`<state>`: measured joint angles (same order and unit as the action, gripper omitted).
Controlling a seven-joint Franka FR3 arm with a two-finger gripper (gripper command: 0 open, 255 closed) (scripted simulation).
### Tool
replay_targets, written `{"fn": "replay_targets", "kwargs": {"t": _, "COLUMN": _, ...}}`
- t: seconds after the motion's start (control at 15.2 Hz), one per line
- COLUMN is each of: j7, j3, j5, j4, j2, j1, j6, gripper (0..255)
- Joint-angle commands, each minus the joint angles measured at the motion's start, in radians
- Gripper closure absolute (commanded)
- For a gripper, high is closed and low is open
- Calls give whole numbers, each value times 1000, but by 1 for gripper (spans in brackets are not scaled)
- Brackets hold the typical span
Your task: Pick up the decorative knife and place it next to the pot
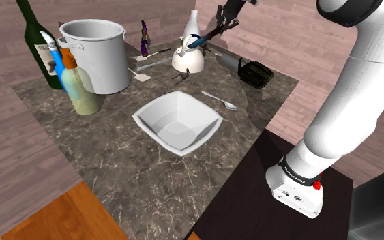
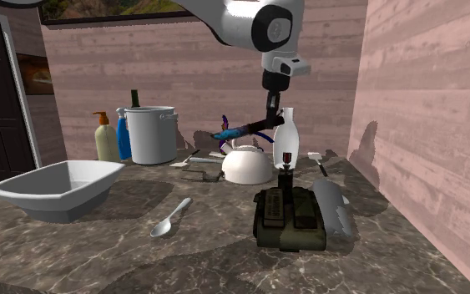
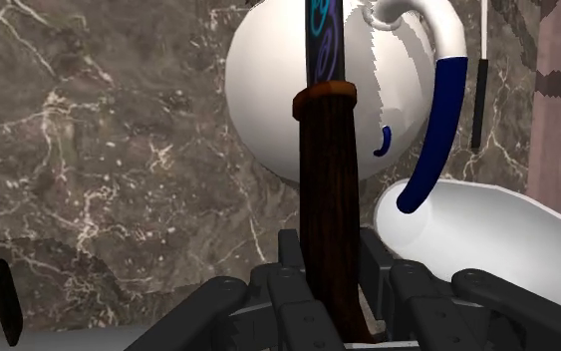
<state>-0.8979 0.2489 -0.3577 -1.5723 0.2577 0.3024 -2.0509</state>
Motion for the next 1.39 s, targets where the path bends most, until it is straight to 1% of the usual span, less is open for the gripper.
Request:
{"fn": "replay_targets", "kwargs": {"t": 0.0, "j7": -8, "j3": 1, "j5": 4, "j4": 25, "j2": -2, "j1": 1, "j6": 26, "gripper": 255}}
{"fn": "replay_targets", "kwargs": {"t": 0.59, "j7": -40, "j3": 6, "j5": 16, "j4": 154, "j2": 5, "j1": 9, "j6": 145, "gripper": 255}}
{"fn": "replay_targets", "kwargs": {"t": 1.25, "j7": -74, "j3": 9, "j5": 15, "j4": 343, "j2": 44, "j1": 27, "j6": 293, "gripper": 255}}
{"fn": "replay_targets", "kwargs": {"t": 1.32, "j7": -75, "j3": 9, "j5": 15, "j4": 347, "j2": 45, "j1": 27, "j6": 295, "gripper": 255}}
